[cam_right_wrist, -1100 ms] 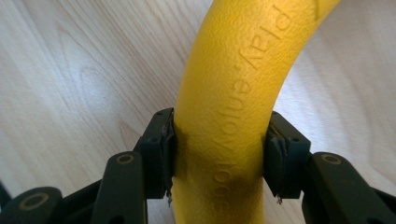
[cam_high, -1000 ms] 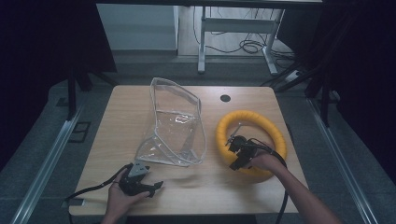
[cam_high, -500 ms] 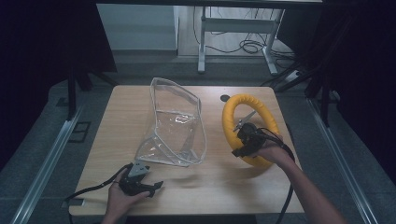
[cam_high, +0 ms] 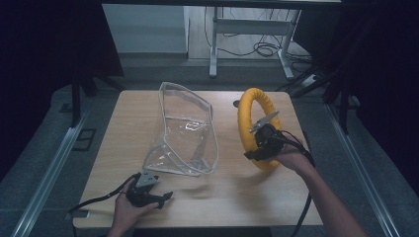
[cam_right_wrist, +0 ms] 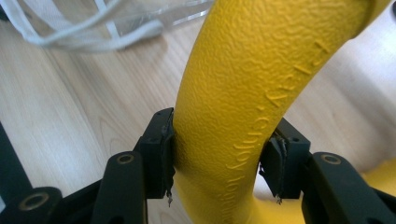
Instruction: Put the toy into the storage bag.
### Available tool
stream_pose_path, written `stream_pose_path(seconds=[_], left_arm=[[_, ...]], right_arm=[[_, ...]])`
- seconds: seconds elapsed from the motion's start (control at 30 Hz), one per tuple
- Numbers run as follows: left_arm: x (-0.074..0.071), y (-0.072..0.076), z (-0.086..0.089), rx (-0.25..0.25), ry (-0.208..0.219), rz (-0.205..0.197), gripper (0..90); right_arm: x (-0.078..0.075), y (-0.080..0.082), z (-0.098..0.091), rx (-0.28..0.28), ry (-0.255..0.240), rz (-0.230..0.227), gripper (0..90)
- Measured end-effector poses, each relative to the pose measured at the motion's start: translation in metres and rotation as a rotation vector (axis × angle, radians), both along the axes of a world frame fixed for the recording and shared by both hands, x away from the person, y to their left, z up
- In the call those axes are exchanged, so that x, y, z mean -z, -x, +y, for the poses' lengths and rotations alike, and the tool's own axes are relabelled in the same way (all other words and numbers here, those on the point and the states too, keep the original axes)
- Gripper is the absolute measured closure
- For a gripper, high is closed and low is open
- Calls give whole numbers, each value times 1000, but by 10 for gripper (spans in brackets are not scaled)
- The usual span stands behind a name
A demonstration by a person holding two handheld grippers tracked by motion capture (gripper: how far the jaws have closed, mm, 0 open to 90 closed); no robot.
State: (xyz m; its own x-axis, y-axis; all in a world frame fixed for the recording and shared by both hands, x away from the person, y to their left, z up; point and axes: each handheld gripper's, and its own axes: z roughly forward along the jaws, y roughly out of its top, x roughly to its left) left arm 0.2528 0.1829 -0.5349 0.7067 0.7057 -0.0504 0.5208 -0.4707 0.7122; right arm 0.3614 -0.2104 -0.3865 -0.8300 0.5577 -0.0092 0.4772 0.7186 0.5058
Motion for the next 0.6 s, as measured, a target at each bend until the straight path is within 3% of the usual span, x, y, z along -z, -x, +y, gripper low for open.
stream_pose_path(seconds=[0.23, 0.6], left_arm=[[0, 0, 0, -3, 2, 0, 189], [1, 0, 0, -1, 0, 1, 189]], right_arm=[[-18, 0, 2, -4, -82, -60, 506], [-18, -7, -1, 4, -176, -57, 508]])
